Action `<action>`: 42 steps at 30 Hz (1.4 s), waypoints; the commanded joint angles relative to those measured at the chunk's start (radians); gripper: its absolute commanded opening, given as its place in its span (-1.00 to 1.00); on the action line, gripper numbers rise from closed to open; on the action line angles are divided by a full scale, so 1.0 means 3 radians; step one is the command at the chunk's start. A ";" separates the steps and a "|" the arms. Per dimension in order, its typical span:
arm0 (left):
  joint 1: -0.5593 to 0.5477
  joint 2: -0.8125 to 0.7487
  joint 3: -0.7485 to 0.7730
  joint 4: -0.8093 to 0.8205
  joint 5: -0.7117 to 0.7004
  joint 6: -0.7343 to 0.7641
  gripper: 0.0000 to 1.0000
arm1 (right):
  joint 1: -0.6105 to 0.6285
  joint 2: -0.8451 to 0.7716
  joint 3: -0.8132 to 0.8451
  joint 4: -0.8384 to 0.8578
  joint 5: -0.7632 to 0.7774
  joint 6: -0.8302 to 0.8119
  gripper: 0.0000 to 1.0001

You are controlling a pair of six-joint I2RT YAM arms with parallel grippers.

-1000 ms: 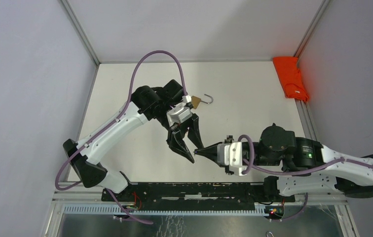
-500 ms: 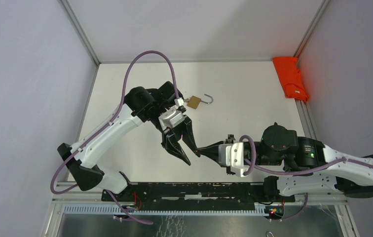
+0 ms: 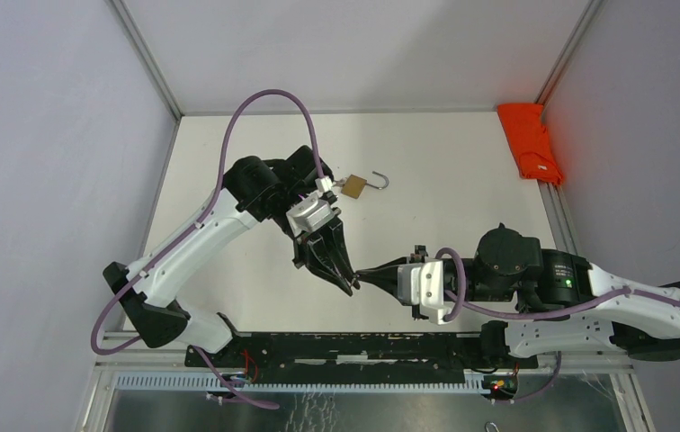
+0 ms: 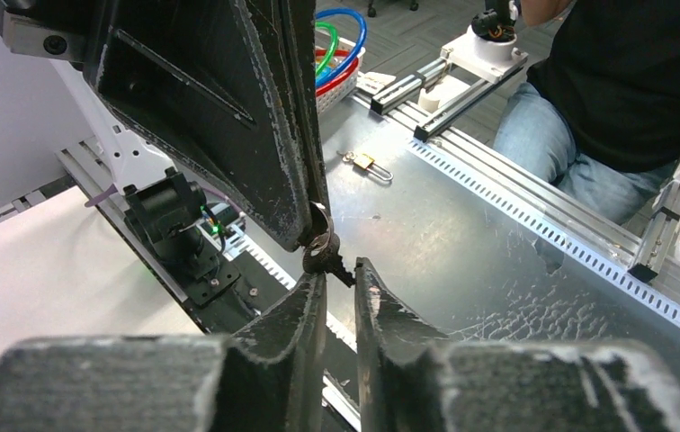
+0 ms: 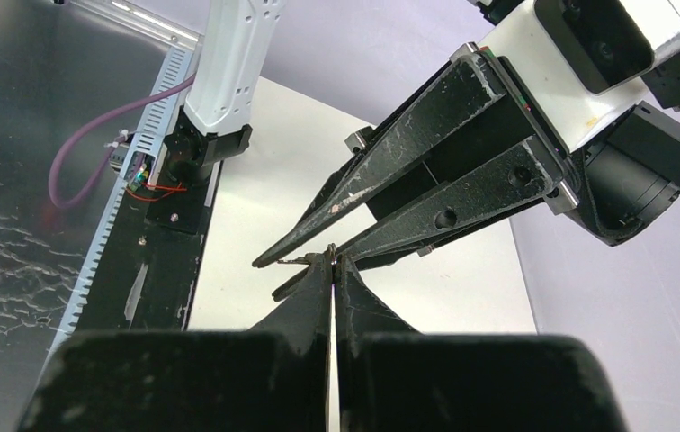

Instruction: Unlock with the key

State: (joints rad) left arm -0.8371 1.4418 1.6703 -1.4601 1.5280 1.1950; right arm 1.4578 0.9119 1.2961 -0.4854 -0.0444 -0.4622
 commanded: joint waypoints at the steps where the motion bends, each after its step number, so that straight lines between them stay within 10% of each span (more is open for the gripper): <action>1: 0.0006 -0.0076 0.0142 -0.0001 0.0361 0.0048 -0.62 | 0.0015 -0.0013 0.0078 0.0119 0.0013 -0.0034 -1.00; 12: 0.0024 0.0001 0.0231 -0.0006 0.0357 -0.0050 -0.96 | 0.0015 -0.0071 0.0005 0.0140 0.0000 0.0008 -1.00; 37: 0.0288 -0.0030 0.0338 -0.0006 0.0355 -0.0219 -0.96 | 0.0014 -0.0339 -0.0388 0.0261 0.0254 0.0260 -0.99; 42: 0.0393 -0.0035 0.0287 -0.0006 0.0352 -0.0256 -0.96 | 0.0014 -0.0384 -0.0421 0.0305 0.0409 0.0369 -0.66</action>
State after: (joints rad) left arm -0.7403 1.4467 1.7382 -1.4609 1.5280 1.1629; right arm 1.4597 0.8146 1.1790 -0.4385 0.0040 -0.3916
